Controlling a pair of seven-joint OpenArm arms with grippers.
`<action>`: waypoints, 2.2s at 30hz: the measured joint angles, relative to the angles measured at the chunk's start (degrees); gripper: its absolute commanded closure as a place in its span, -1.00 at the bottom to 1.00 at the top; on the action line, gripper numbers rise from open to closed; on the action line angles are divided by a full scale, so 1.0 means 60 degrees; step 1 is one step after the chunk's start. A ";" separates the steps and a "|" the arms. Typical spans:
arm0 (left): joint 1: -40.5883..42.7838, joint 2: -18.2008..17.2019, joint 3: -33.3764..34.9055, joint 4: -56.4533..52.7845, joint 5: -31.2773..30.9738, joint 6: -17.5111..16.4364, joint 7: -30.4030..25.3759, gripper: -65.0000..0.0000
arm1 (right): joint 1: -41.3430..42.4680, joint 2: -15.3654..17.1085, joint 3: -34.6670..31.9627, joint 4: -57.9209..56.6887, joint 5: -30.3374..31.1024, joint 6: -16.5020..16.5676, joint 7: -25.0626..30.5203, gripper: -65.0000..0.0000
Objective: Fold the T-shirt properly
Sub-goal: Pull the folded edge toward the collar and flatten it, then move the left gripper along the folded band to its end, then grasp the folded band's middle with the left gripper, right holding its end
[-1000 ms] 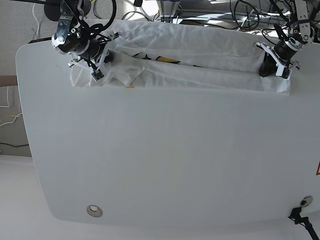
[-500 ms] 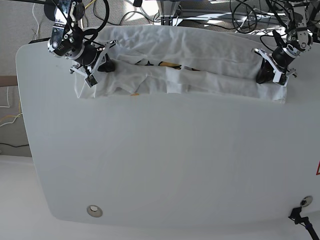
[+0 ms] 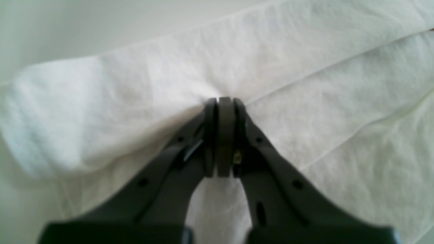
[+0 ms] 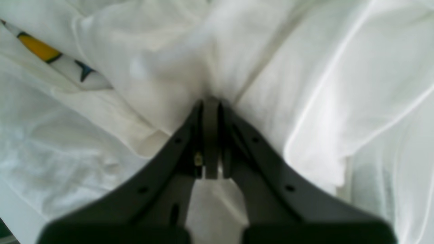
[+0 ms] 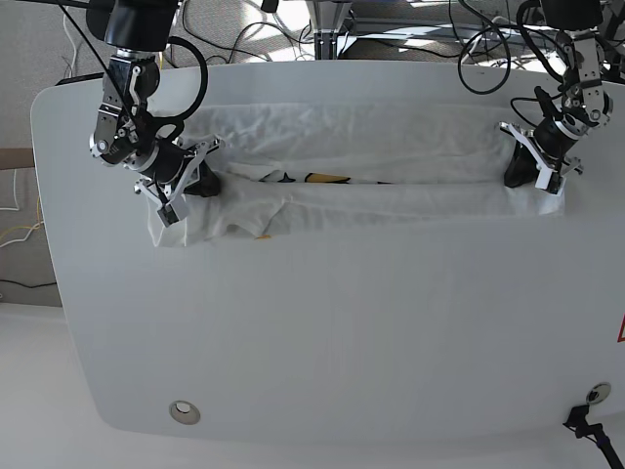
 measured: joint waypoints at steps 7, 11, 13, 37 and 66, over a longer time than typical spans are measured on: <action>-0.0317 0.0011 0.0007 0.0007 0.0120 0.0029 0.0590 1.00 | 0.0189 -0.0007 -0.0011 -0.0426 -0.0029 -0.0018 0.0324 1.00; -0.0328 -0.0160 0.0025 0.0022 0.0120 0.0018 0.0630 0.52 | 0.0189 -0.0007 -0.0011 -0.0426 -0.0029 -0.0018 0.0310 1.00; -0.0324 -0.0204 -0.0251 0.0033 0.0171 0.0004 0.0703 0.36 | 0.0197 -0.0007 -0.0011 -0.0426 -0.0029 -0.0018 0.0310 1.00; -0.0466 -0.1024 -0.2153 -0.0732 -0.4677 0.0127 0.4408 -0.91 | 0.0266 -0.0033 -0.0022 -0.0448 -0.0095 -0.0047 0.0273 1.00; -0.0346 -0.0193 -0.0820 0.0514 -0.4586 0.0193 0.4594 0.98 | 0.0244 -0.0055 -0.0022 -0.0448 -0.0098 -0.0055 0.0306 1.00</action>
